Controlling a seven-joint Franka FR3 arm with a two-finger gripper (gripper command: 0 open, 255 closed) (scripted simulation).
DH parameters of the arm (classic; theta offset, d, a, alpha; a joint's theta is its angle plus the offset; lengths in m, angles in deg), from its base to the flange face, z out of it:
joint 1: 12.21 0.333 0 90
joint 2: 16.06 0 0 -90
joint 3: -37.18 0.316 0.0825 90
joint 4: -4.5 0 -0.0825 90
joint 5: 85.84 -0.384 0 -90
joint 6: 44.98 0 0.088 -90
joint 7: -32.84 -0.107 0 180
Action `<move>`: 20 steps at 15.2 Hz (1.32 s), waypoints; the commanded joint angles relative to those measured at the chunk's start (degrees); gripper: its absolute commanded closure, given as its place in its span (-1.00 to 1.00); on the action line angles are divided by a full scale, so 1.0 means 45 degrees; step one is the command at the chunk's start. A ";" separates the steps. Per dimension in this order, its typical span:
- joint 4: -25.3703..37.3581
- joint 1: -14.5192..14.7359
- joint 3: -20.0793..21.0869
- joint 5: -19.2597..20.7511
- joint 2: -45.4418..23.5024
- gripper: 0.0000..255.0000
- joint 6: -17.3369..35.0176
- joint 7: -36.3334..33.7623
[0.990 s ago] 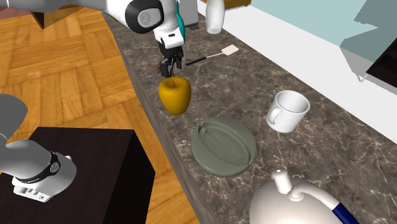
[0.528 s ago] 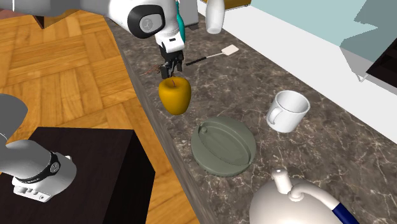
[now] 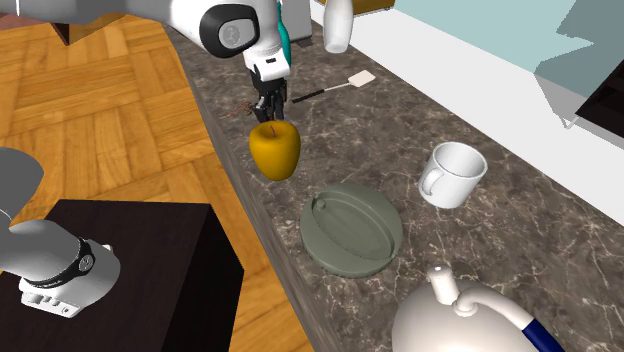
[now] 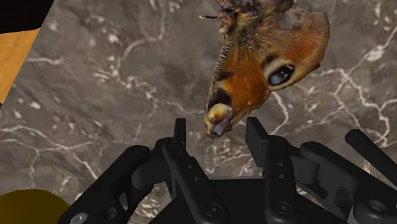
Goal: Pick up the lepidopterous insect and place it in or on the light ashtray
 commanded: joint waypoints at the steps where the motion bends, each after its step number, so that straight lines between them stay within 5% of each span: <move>1: -0.0054 0.0018 0.0015 -0.0018 -0.0103 1.00 0.0278 0.0015; 13: 0.0623 -0.0059 0.0109 -0.0428 0.0389 1.00 -0.0765 0.0277; 14: 0.0623 -0.0059 0.0109 -0.0428 0.0389 -1.00 -0.0765 0.0277; 20: -0.2152 -0.0427 0.0096 -0.2296 0.3387 -1.00 -0.0397 0.4188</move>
